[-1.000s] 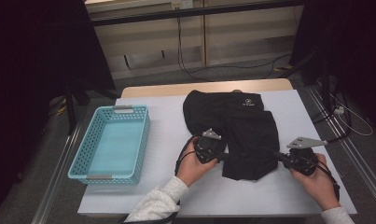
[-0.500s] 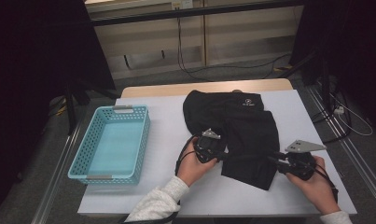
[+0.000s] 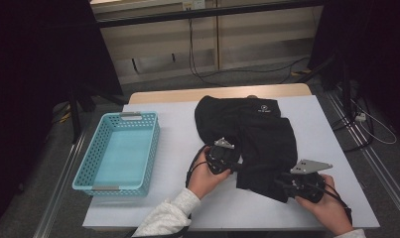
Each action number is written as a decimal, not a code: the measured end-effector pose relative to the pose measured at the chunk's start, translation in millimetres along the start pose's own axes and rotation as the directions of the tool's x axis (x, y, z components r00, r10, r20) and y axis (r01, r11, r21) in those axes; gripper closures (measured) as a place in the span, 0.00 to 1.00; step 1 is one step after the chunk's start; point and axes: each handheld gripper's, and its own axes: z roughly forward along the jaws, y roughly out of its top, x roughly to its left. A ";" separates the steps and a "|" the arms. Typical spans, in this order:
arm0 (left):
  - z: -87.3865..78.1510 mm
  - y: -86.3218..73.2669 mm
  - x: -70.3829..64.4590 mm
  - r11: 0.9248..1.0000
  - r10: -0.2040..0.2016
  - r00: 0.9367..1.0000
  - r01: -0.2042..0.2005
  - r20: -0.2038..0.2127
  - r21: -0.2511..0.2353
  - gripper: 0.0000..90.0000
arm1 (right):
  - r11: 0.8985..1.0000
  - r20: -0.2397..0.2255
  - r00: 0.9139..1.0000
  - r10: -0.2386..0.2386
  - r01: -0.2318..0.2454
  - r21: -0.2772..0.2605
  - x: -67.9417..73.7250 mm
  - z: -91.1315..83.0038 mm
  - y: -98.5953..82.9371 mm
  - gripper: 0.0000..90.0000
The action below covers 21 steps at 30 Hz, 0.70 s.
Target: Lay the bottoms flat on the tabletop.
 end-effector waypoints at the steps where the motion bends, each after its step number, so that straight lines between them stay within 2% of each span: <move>1: -0.3 0.0 -0.1 1.000 0.004 1.000 -0.004 0.002 0.002 0.98 | 1.000 -0.017 1.000 0.001 -0.001 0.013 0.5 0.4 -2.2 0.73; 3: -0.4 0.1 -1.5 1.000 0.007 1.000 -0.007 0.011 0.002 0.98 | 1.000 -0.019 1.000 -0.016 0.017 0.021 1.3 -0.1 -5.5 0.77; 5: -0.2 0.2 -2.3 1.000 0.007 1.000 -0.007 0.018 0.005 0.98 | 0.999 -0.041 0.999 -0.021 0.022 0.034 0.6 -2.9 -6.5 0.94; 6: 0.1 0.1 -3.0 1.000 0.007 1.000 -0.008 0.018 0.007 0.98 | 0.999 -0.044 0.999 -0.027 0.029 0.036 -0.4 -4.3 -7.6 0.98; 8: 0.1 0.0 -5.0 1.000 0.007 1.000 -0.008 0.026 0.014 0.99 | 0.999 -0.058 0.998 -0.023 0.025 0.037 -2.5 -6.9 -9.6 1.00; 14: -5.6 2.6 -13.6 1.000 0.021 0.998 -0.021 0.059 0.009 0.99 | 0.998 -0.059 0.997 -0.042 0.044 0.035 -5.0 -24.1 -13.5 1.00; 21: -7.0 -2.7 -24.1 0.999 0.034 0.997 -0.036 0.074 0.037 0.98 | 1.000 -0.048 0.999 -0.022 0.023 0.019 -11.1 -39.8 -22.9 1.00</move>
